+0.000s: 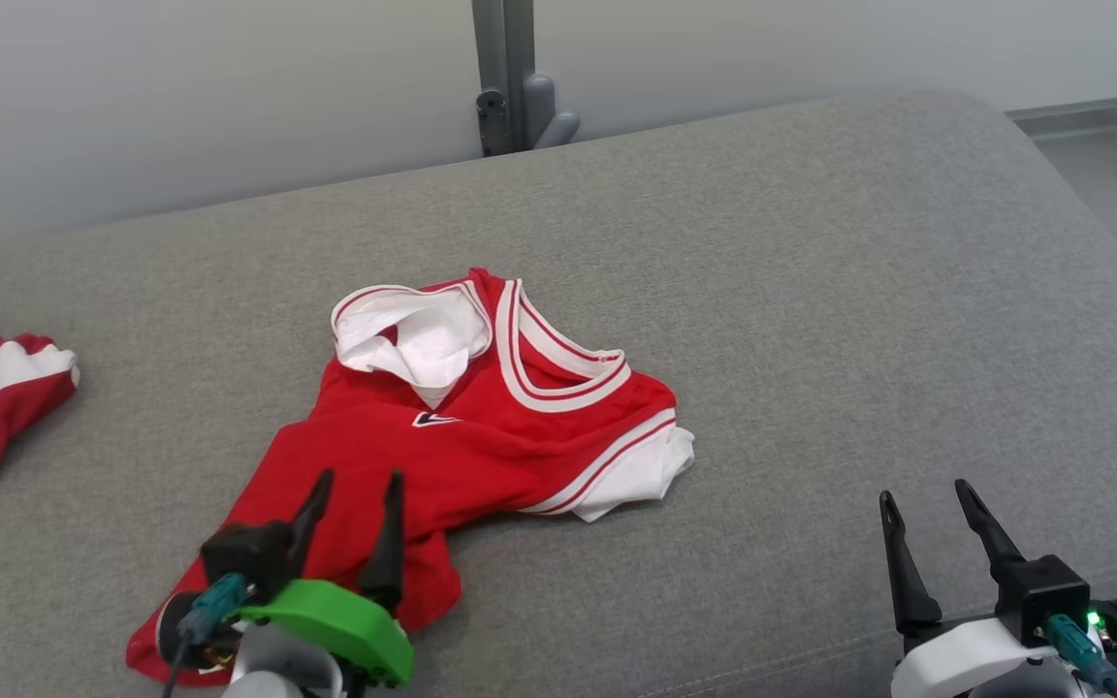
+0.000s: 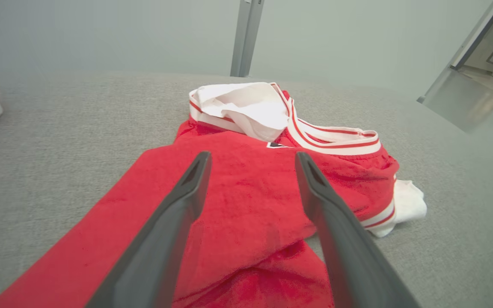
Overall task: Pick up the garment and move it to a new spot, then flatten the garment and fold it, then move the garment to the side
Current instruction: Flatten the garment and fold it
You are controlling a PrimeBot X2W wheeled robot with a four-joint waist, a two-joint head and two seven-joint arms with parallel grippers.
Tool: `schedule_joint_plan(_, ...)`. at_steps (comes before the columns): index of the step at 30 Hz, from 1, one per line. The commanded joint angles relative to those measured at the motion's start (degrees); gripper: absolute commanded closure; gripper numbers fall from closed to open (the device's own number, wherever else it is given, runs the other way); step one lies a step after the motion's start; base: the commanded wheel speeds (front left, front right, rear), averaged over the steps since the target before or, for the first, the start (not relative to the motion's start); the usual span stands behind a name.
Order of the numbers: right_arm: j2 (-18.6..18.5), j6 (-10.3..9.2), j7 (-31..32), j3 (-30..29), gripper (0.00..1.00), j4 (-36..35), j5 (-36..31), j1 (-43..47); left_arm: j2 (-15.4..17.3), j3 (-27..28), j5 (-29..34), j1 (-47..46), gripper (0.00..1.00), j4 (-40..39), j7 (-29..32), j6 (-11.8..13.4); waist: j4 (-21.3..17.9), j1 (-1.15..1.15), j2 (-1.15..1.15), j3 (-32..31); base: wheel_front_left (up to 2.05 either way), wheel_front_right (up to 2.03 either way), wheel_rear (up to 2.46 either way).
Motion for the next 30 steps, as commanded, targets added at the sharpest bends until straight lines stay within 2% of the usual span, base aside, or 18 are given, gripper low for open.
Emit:
schedule_joint_plan(1,-0.1,-0.01,-0.2,0.7,0.0,-0.1,0.2,-1.2,-0.4,-2.9,1.2,-2.4,0.0,-0.6,1.7,-0.7,-3.3,0.0,0.44,1.5,0.0,0.0,0.0)
schedule_joint_plan(4,-0.2,-0.01,-0.2,1.0,0.0,-0.1,0.7,-1.9,-1.0,-7.4,2.6,-6.1,0.0,0.0,4.0,-1.5,-5.9,0.0,0.44,2.5,0.0,0.0,0.0)
schedule_joint_plan(12,-0.1,-0.01,-0.2,1.1,0.0,-0.2,1.9,-2.9,-0.8,-13.7,2.8,-13.0,0.0,5.7,7.1,-2.3,-11.6,0.0,0.44,4.9,0.0,0.0,0.0)
schedule_joint_plan(20,-0.1,-0.01,-0.2,1.8,0.0,-0.2,2.3,-3.1,0.8,-15.4,1.7,-17.2,0.0,15.0,7.1,-2.4,-15.6,0.0,0.44,5.5,0.0,0.0,0.0)
schedule_joint_plan(26,-0.1,-0.01,-0.2,2.2,0.0,0.5,1.5,-2.4,0.4,-17.2,-0.6,-18.6,0.0,20.6,6.2,-2.5,-16.9,0.0,0.44,4.1,0.0,0.0,0.0)
schedule_joint_plan(27,-0.1,-0.01,-0.2,2.3,0.0,0.5,1.3,-2.5,0.3,-17.3,-1.0,-18.7,0.48,21.5,6.0,-2.5,-17.0,0.0,0.44,3.8,0.0,0.0,0.0)
schedule_joint_plan(28,-0.1,-0.01,-0.2,2.4,0.0,0.6,1.1,-2.5,0.2,-17.6,-1.4,-18.6,0.68,22.3,5.8,-2.5,-17.1,0.0,0.44,3.5,0.0,0.0,0.0)
schedule_joint_plan(29,-0.1,-0.01,-0.2,2.5,0.0,0.6,0.9,-2.5,0.0,-17.9,-1.8,-18.7,0.95,23.1,5.5,-2.5,-17.2,0.0,0.44,3.2,0.0,0.0,0.0)
schedule_joint_plan(30,-0.1,-0.01,-0.2,2.5,0.0,0.7,0.8,-2.4,-0.1,-18.2,-2.1,-18.9,1.0,23.8,5.3,-2.5,-17.2,0.0,0.44,2.8,0.0,0.0,0.0)
